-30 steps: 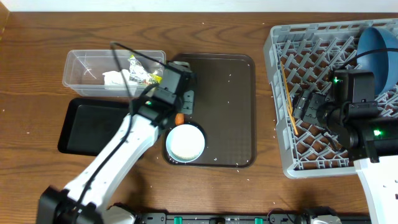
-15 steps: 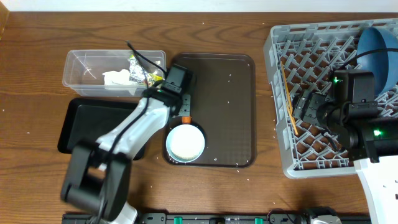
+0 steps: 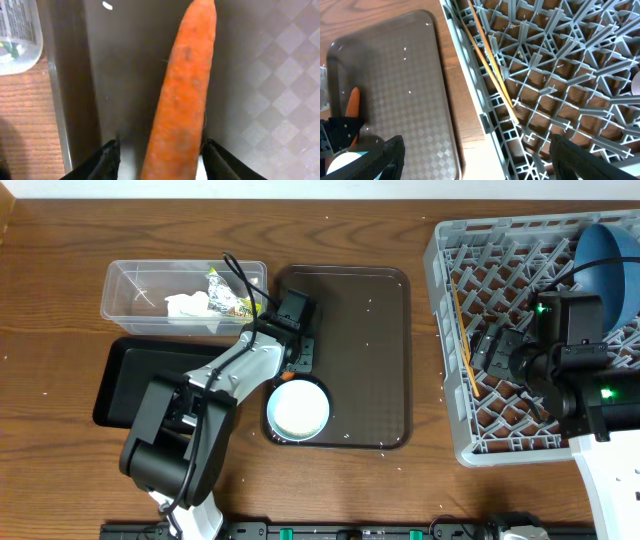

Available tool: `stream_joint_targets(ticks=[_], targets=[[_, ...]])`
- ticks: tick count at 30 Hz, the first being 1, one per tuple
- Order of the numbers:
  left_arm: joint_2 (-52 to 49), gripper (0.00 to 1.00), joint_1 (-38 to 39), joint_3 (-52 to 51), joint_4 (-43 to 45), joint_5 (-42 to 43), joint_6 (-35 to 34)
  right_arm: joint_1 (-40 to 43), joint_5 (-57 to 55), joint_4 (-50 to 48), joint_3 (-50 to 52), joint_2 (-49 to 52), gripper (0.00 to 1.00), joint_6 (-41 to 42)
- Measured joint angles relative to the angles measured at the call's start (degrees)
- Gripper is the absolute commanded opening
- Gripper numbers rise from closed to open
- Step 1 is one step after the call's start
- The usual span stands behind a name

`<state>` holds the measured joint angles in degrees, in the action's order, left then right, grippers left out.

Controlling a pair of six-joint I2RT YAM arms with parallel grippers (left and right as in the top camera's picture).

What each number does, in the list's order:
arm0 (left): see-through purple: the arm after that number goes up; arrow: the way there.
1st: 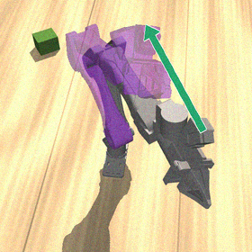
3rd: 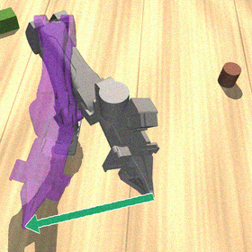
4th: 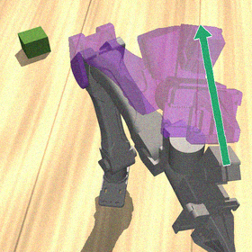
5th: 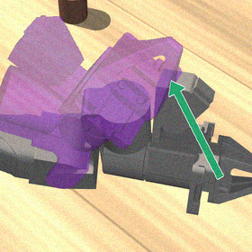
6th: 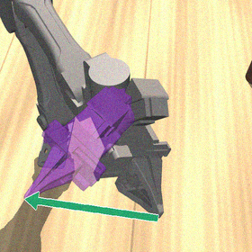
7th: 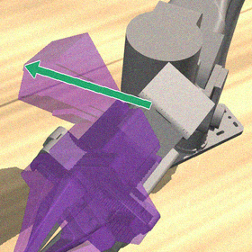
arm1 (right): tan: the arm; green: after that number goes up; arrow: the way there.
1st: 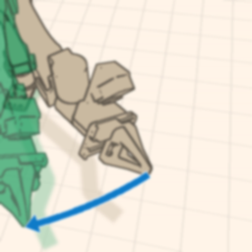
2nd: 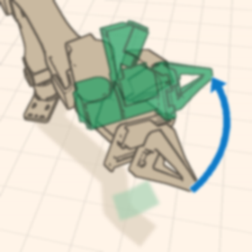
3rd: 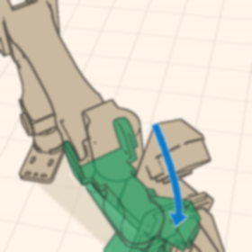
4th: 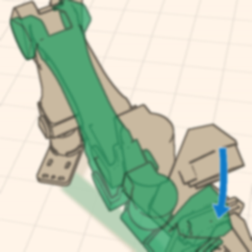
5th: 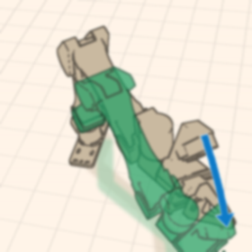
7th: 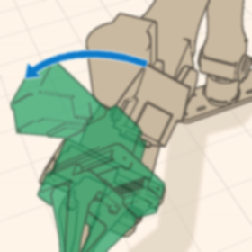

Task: Sort waste into correct bins and load items into the dishwasher rack
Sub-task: 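Lift the carrot with the left gripper and set it on the black tray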

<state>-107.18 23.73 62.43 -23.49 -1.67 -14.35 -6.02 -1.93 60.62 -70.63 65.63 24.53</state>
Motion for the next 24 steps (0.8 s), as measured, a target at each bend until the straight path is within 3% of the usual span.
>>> stream_joint_targets(ticks=[7, 15, 24], targets=[[0.0, 0.28, 0.0, 0.0, 0.1, 0.2, -0.8, 0.0, 0.0, 0.0, 0.0, 0.0, 0.86, 0.0], [2.7, 0.27, 0.0, -0.3, -2.0, 0.2, -0.6, 0.0, 0.0, 0.0, 0.0, 0.0, 0.86, 0.0], [19.5, 0.25, -0.3, -0.4, -5.0, 0.0, -0.6, 0.0, 0.0, -0.3, 0.0, 0.0, 0.86, 0.0]])
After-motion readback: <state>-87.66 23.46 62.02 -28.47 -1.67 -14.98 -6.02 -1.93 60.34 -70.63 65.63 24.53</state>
